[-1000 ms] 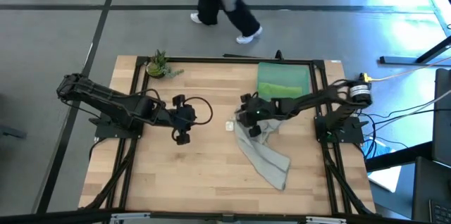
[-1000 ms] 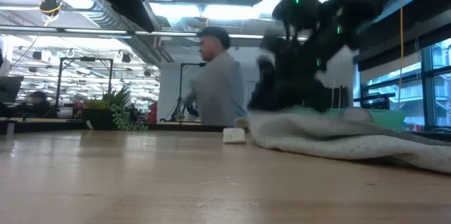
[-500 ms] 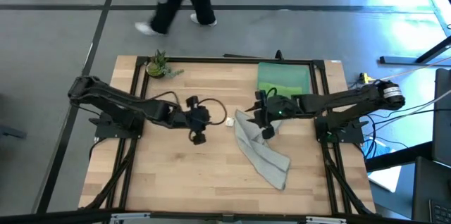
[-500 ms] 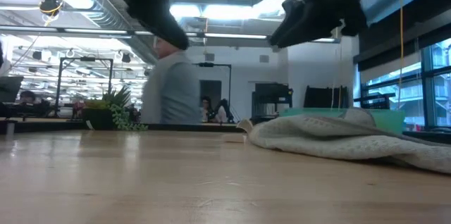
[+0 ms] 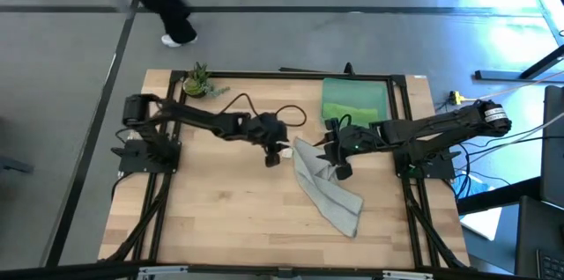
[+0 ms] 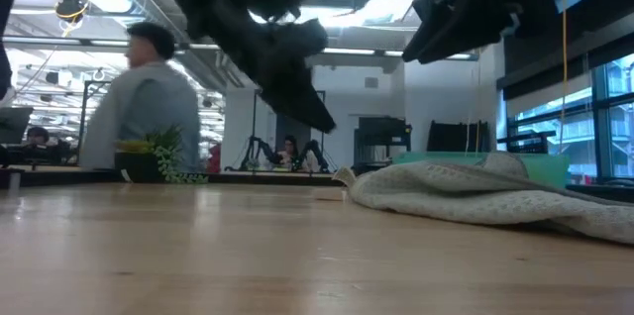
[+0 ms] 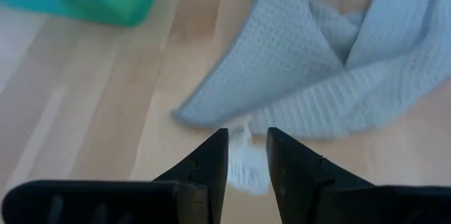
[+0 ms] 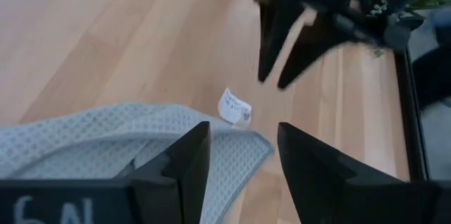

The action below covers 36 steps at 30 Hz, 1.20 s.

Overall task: Roll microfiber towels into tight, uniform cylinder then place into a basket
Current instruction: Fold the gray kitchen towel

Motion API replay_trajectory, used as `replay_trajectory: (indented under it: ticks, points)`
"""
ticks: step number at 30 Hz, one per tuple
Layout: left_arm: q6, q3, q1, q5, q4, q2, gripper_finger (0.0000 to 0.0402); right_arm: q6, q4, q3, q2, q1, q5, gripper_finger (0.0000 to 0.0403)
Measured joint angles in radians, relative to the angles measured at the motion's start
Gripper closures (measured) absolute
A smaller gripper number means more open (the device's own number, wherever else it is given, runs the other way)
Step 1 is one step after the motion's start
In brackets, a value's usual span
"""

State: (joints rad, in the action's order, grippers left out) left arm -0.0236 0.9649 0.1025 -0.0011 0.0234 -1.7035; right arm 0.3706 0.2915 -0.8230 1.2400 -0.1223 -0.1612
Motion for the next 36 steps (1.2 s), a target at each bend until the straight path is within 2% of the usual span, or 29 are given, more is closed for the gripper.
replay_trajectory:
  ticks: [4, 10, 21, 27, 36]
  points:
    - [-0.031, 0.000, 0.038, 0.067, 0.158, -0.089, 0.0308, 0.000, 0.027, 0.000, 0.000, 0.000, -0.002, 0.0234]
    - [0.035, 0.000, 0.041, 0.018, 0.238, -0.170, 0.0308, -0.003, 0.045, 0.000, 0.000, 0.000, -0.003, 0.0234]
    - [-0.044, 0.118, 0.064, -0.018, 0.236, -0.319, 0.0308, -0.003, 0.045, 0.000, 0.000, 0.000, -0.003, 0.0234]
    - [-0.045, 0.128, 0.063, -0.082, 0.203, -0.326, 0.0308, -0.004, 0.046, 0.000, 0.000, 0.000, -0.004, 0.0234]
    - [-0.059, 0.128, 0.063, -0.057, 0.130, -0.327, 0.0308, -0.004, 0.054, 0.000, 0.000, 0.000, -0.004, 0.0234]
